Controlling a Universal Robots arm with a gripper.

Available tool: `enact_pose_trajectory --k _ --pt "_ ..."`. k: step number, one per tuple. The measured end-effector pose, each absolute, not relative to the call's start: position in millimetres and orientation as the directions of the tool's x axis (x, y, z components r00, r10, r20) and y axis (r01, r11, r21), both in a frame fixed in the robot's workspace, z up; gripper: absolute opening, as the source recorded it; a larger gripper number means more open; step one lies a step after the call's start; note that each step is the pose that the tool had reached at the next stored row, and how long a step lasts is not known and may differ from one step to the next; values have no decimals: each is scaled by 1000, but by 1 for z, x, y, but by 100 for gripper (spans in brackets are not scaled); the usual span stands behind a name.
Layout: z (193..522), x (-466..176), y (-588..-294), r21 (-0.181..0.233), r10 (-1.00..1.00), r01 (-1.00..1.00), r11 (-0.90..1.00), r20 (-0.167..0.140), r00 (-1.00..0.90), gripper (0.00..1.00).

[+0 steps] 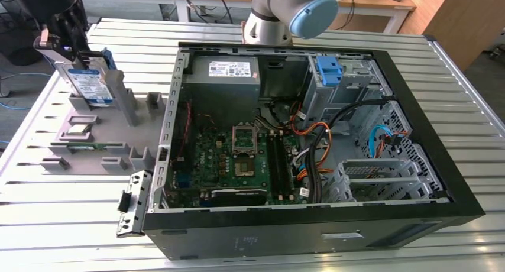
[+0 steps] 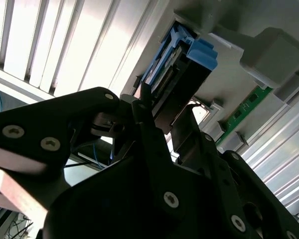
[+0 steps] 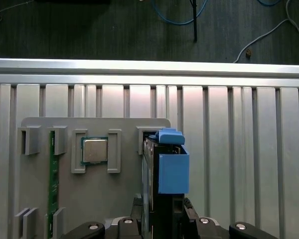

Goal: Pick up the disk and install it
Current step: 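Pick up the disk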

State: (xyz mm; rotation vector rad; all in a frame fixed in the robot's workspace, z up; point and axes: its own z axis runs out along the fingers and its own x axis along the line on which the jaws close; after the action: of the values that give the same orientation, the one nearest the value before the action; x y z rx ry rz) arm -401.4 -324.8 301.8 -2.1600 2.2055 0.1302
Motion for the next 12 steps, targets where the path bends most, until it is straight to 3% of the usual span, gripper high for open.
enact_pose_trajectory --k 12 --pt "301 -401 -325 24 -995 -1000 20 -96 -22 41"
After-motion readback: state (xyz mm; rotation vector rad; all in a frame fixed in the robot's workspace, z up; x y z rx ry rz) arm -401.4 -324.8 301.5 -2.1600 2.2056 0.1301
